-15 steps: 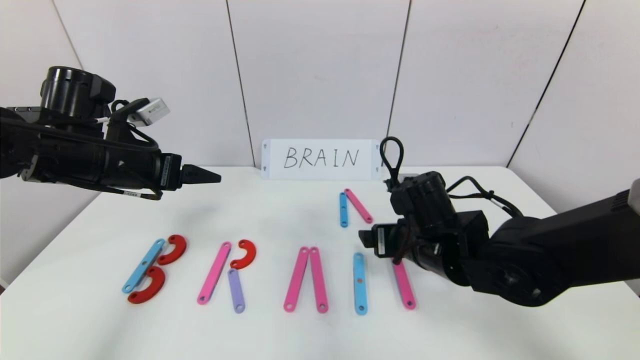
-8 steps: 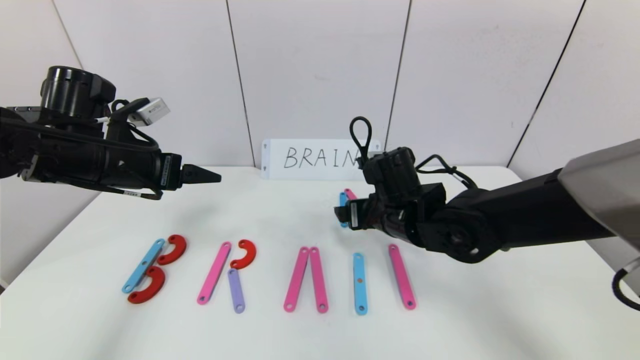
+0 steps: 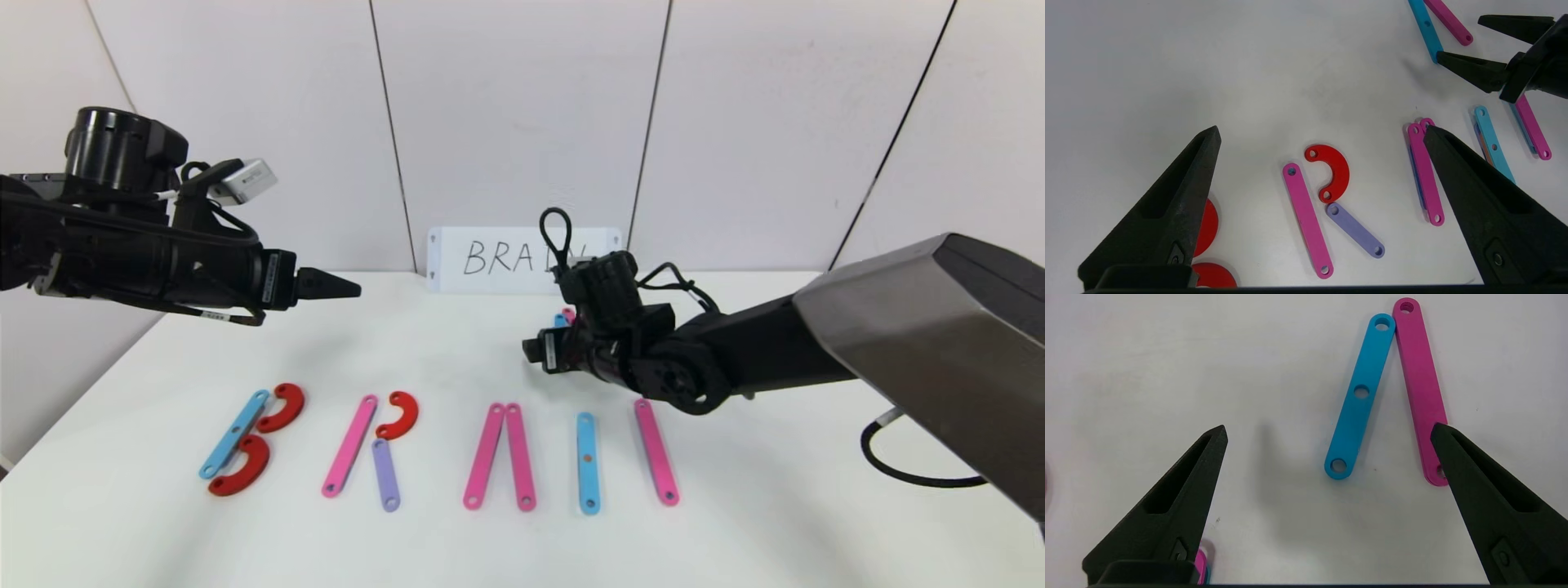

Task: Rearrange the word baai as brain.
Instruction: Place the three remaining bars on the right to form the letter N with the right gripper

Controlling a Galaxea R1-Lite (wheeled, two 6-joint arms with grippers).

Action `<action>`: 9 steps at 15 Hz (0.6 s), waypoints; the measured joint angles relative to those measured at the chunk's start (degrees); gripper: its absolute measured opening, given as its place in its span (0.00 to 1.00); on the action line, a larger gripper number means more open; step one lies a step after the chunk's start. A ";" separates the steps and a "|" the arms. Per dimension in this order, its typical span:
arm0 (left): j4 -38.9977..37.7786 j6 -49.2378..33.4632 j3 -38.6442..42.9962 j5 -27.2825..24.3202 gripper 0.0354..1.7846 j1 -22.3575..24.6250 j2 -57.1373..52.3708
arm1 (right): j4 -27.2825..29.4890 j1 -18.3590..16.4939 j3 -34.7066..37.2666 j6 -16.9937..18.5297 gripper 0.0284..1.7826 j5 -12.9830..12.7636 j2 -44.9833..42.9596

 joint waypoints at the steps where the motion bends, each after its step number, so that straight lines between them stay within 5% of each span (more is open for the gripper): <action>1: 0.00 0.00 0.00 0.00 0.97 0.00 0.00 | -0.16 -0.06 -1.06 -0.39 0.98 0.34 1.08; 9: 0.00 0.02 0.00 0.00 0.97 0.00 0.15 | -0.27 -0.34 -5.94 -0.80 0.98 1.66 6.40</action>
